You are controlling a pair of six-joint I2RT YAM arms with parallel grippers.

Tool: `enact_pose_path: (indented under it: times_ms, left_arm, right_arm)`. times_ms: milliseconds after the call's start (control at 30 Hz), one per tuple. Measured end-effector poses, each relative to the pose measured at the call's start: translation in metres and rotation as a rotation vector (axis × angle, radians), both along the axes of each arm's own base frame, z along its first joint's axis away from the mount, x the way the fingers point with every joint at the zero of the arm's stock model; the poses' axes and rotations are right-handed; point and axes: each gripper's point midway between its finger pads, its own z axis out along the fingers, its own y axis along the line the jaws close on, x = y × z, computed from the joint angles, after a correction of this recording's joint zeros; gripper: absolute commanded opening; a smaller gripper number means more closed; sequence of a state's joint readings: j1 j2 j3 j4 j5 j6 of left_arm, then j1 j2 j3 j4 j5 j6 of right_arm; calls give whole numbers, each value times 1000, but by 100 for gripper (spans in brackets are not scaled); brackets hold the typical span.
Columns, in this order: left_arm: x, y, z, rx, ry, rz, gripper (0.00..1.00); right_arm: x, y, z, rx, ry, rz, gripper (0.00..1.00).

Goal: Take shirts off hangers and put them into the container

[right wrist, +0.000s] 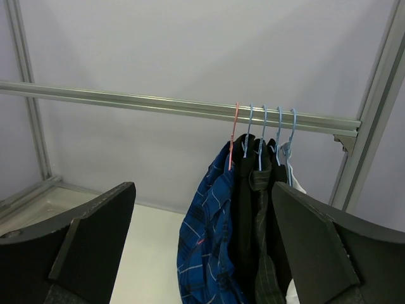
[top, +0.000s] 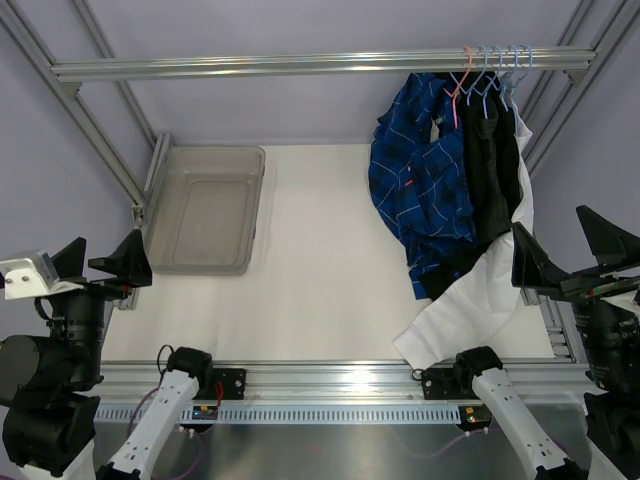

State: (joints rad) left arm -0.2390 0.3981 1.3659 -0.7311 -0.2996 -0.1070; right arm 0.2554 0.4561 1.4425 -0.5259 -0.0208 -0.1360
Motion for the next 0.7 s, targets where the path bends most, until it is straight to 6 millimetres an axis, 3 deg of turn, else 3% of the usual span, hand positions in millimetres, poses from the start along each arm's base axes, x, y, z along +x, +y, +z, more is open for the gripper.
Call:
enact_pose_path:
  times_ms: [200,333,467,700]
  left_arm:
    - [2,-1,-9,-6,34,-3,99]
    - [8,-4,-23,-22,79,-8,99]
    - [14,-9,-41,-49,138,-27,99]
    - [34,-29,-87,-93,294,-89,99]
  right_arm:
    - [8,2,-6,36,32,7,99]
    - [26,9,-13,54,90,28,99]
    - [66,27,-29,67,221,67,99]
    - [155,42,-85,124,507,10,100]
